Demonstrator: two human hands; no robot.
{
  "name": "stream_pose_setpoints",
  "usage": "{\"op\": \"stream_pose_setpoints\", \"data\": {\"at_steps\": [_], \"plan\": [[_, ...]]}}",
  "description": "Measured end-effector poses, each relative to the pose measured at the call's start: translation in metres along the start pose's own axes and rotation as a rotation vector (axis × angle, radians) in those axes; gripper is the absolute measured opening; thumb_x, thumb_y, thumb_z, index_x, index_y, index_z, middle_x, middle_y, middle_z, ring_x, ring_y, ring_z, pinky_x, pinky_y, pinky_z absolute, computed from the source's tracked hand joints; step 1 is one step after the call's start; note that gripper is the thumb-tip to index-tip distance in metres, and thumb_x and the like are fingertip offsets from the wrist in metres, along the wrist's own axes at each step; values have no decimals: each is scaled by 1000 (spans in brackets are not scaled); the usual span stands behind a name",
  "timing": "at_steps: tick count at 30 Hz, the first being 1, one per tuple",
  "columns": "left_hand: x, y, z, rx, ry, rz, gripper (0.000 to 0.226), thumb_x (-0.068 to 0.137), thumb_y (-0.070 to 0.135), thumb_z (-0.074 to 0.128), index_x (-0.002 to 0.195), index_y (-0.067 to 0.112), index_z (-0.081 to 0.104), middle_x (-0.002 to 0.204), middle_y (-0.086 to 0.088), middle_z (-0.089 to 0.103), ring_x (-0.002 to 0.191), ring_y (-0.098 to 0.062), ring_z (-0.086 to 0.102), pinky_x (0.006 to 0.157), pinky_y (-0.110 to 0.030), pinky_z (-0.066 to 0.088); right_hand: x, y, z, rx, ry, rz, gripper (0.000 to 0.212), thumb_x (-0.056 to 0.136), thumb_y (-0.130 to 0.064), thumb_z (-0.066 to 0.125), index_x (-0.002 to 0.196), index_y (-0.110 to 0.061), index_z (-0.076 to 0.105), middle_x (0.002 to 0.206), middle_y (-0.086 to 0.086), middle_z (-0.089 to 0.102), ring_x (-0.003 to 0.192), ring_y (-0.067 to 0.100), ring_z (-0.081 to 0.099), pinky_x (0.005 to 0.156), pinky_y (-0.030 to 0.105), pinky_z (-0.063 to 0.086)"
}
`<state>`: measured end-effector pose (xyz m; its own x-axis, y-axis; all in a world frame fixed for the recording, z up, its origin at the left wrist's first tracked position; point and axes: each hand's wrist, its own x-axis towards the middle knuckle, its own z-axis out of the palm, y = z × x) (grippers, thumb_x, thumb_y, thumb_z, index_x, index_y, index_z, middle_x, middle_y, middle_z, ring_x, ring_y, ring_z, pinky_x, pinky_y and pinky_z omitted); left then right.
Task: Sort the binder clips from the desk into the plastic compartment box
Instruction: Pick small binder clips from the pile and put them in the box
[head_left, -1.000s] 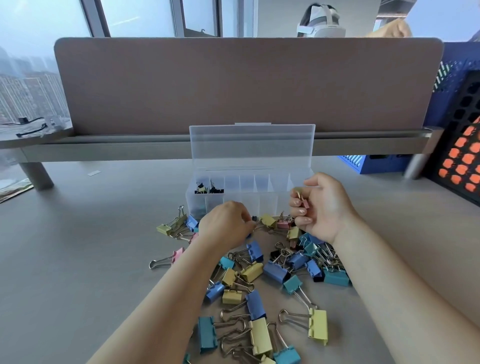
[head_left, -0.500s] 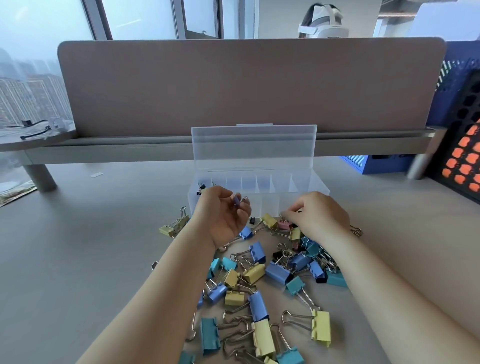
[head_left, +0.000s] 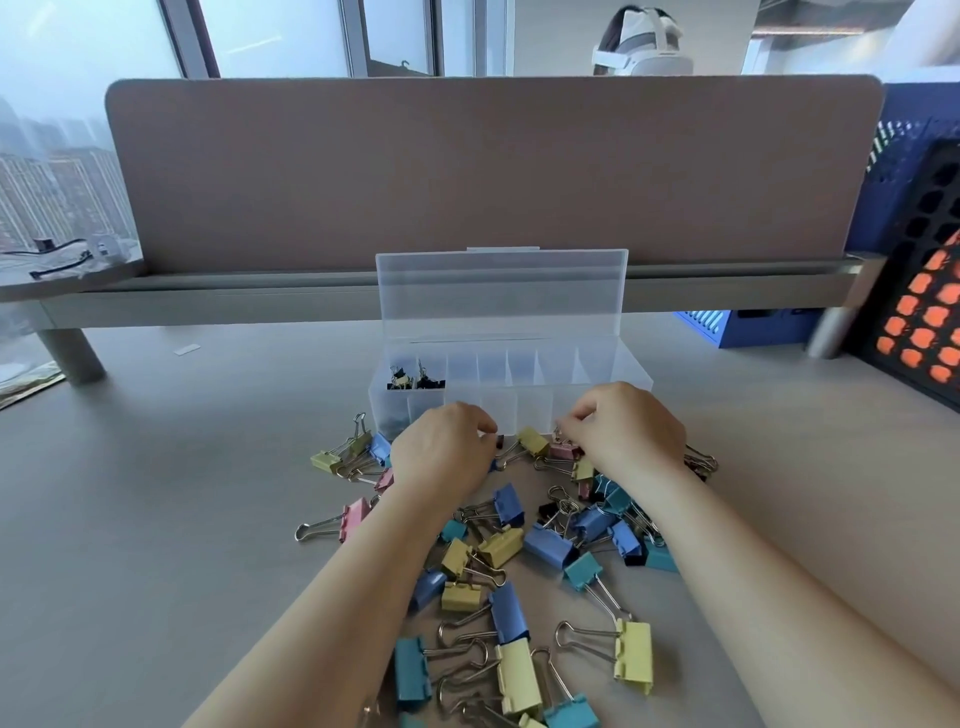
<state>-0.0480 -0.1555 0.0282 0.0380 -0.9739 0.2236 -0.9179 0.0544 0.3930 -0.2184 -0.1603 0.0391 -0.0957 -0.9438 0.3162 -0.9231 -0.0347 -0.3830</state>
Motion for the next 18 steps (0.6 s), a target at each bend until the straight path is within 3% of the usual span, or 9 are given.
{"op": "stream_pose_setpoints", "data": {"at_steps": [4,7,10,14,18], "plan": [[0,5,-1,13,-15,-29,20,86,36,58,96,29,73,93,8,70,80,-14,63,53,-22,43,1,-3,3,-57,-11,-6,46,86,-51,61,68,-10,70,61,3,68,54,19,56,51,20,36],[1,8,-2,5,-34,-68,17,82,35,62,90,26,74,86,6,70,75,-14,62,50,-21,40,0,-3,7,-88,-11,3,38,89,-37,59,62,-12,64,55,1,59,51,19,49,50,19,31],[3,9,-3,-33,-62,-111,14,79,33,66,86,24,74,84,5,69,75,-15,63,53,-22,44,0,-3,5,-39,-15,3,27,88,-30,57,73,-13,71,67,2,68,61,21,60,55,22,40],[4,8,-2,-69,-74,-116,11,77,30,67,82,23,73,82,5,69,75,-15,63,54,-22,43,3,-5,-3,290,-88,80,12,83,-32,64,73,-26,67,74,-13,64,72,11,59,64,26,45],[5,8,0,-57,-62,-103,17,78,37,68,85,21,72,84,2,70,78,-18,65,60,-26,49,6,-5,-7,662,-91,145,11,82,-21,67,76,-13,70,80,0,67,75,18,59,66,29,46]]}}
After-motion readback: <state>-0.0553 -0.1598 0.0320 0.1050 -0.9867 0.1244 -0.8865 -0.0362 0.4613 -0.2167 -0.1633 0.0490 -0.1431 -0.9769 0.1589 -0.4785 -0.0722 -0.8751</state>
